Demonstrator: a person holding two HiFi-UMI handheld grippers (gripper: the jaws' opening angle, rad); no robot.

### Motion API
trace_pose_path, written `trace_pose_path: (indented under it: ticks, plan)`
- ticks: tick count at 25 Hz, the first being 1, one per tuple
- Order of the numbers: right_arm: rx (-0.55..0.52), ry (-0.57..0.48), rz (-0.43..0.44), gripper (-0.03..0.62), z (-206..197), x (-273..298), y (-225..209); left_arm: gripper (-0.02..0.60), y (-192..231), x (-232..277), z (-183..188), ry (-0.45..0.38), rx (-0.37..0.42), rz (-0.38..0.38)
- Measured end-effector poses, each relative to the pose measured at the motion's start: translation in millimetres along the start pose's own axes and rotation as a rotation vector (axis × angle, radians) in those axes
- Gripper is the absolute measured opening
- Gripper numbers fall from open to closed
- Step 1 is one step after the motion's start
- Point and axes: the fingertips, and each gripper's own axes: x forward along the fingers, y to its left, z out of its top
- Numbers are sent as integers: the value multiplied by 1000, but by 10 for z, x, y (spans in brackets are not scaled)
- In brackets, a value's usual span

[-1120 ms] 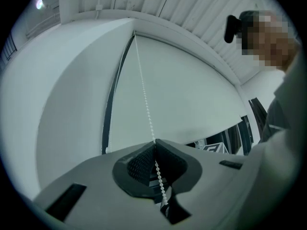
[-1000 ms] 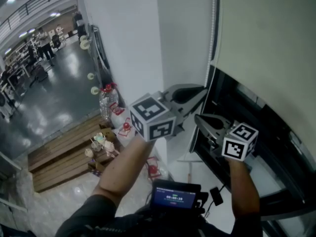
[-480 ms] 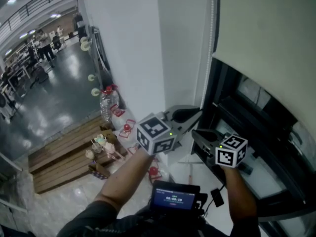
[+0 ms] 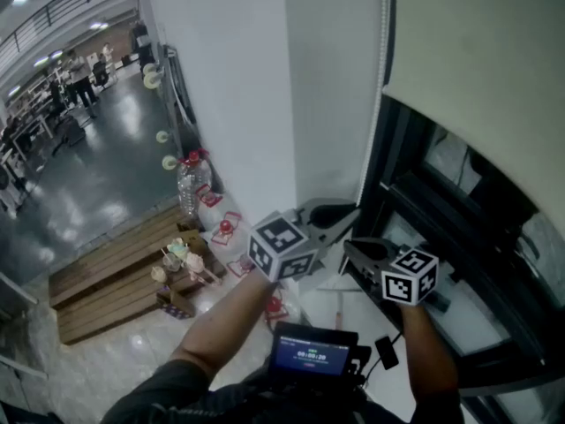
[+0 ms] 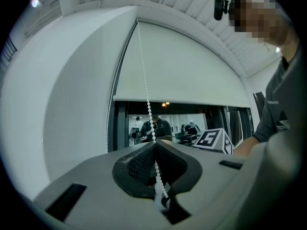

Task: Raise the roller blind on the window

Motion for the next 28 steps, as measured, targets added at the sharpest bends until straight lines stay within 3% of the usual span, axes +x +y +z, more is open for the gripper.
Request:
trace_pose_path:
  ticks: [3, 6, 12, 16, 18, 19, 20, 28]
  plan:
    - [-51, -12, -59, 58, 123, -181, -80, 5, 19, 2, 10, -2, -6, 4]
    - [-53, -99, -78, 72, 465, -424, -139, 5, -3, -3, 15, -11, -21, -2]
    - [-121, -300, -17, 99, 1463, -614, 16, 3, -83, 26, -12, -12, -35, -26]
    - [-187, -336, 9, 104, 1863, -544, 170, 3, -118, 21, 2, -13, -21, -37]
    - [-205, -331, 16, 98, 1953, -481, 223, 3, -114, 8, 3, -10, -18, -37]
    - [-210, -326, 11, 26, 1973, -457, 230, 3, -110, 4, -3, -7, -19, -36]
    - [-211, -323, 5, 11, 1978, -447, 228, 3, -109, 4, -7, -5, -20, -34]
    - [-190, -353, -4, 7, 1944, -447, 227, 3, -108, -12, -28, -13, -11, -31]
